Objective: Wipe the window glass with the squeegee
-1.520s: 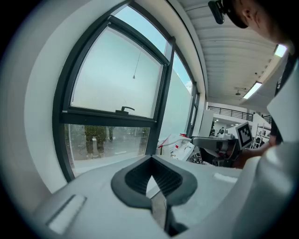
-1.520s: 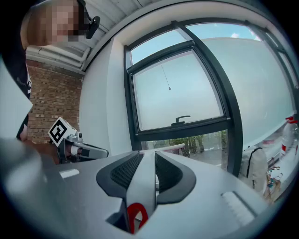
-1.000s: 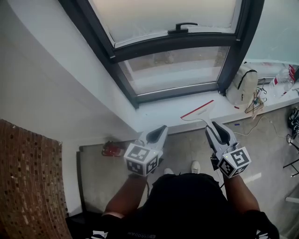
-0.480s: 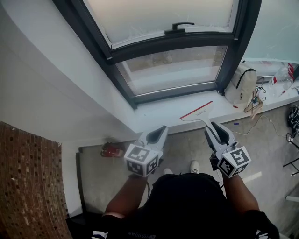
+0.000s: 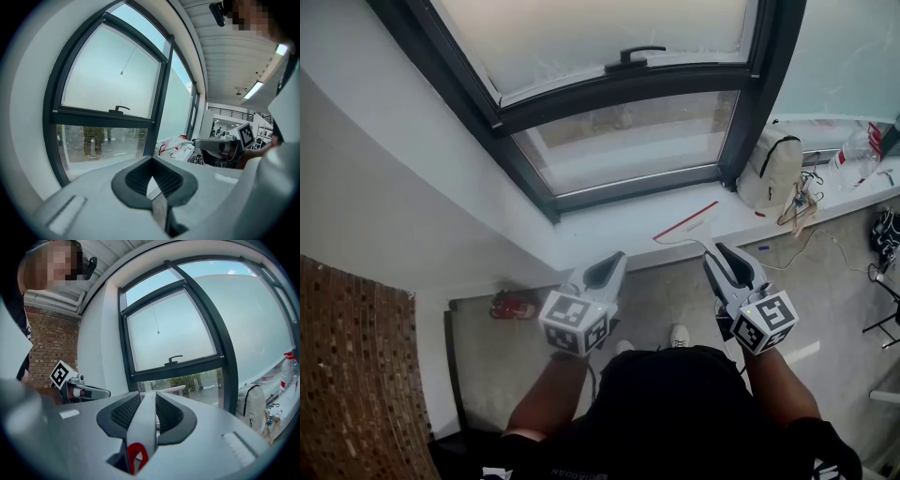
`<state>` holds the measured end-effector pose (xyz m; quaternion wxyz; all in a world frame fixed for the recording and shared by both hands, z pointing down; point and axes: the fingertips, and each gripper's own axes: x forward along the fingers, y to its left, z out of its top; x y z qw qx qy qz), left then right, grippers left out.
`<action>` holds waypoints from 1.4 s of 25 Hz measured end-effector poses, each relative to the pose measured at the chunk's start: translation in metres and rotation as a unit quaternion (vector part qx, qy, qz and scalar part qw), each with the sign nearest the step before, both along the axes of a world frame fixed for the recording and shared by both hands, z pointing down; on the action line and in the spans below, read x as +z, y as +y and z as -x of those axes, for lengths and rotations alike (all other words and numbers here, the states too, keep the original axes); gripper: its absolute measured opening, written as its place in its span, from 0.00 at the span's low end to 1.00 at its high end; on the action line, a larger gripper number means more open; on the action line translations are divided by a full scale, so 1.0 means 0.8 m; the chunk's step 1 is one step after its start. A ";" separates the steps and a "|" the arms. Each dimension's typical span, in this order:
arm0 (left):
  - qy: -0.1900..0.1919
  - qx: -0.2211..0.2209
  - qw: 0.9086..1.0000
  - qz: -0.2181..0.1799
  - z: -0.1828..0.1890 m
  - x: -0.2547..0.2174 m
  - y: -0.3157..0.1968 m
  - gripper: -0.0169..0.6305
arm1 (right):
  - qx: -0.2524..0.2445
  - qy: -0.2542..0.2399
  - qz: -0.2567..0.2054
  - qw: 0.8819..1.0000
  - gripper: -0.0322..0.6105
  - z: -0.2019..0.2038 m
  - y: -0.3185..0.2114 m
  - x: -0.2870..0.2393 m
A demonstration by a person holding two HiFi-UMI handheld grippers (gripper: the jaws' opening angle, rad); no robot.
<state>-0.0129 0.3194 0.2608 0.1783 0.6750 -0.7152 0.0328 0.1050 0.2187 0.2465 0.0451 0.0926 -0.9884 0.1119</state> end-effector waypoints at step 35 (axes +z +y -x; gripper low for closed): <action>-0.030 -0.052 0.996 0.062 -0.008 0.050 -0.144 0.03 | -0.034 -0.011 0.052 0.998 0.26 -0.021 -0.172 0.073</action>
